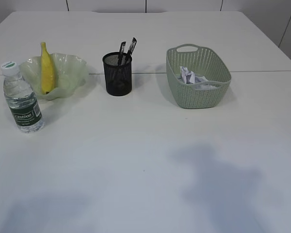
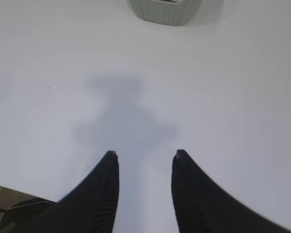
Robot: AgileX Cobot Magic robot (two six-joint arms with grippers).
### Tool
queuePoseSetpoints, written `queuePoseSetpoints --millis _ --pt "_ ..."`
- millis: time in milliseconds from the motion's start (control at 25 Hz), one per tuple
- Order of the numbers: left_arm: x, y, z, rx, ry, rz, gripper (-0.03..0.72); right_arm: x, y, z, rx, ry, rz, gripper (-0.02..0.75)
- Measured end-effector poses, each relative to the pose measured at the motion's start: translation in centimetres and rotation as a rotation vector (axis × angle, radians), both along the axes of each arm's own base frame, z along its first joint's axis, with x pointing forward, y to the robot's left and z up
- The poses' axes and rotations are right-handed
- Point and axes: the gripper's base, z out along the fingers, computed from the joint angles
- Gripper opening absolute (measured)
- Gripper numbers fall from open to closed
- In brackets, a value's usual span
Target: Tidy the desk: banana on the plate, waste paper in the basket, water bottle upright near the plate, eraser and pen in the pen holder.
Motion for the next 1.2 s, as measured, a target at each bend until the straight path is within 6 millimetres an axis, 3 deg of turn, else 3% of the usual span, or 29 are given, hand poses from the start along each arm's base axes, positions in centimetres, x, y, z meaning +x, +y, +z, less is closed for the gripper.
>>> queuePoseSetpoints --millis 280,520,920,1200 --pt "-4.1 1.0 -0.5 -0.036 -0.097 0.011 0.496 -6.6 -1.9 -0.9 0.068 -0.059 0.012 0.274" --pt "-6.2 1.2 -1.0 -0.072 -0.139 -0.012 0.507 -11.4 -3.5 -2.0 0.099 -0.150 0.015 0.274" --pt "-7.5 0.6 -1.3 -0.049 -0.179 -0.141 0.507 -17.1 -5.4 -4.0 0.172 -0.353 0.023 0.274" --pt "-7.5 0.6 -1.3 -0.029 -0.182 -0.154 0.507 -18.8 -6.0 -5.1 0.198 -0.421 0.027 0.274"
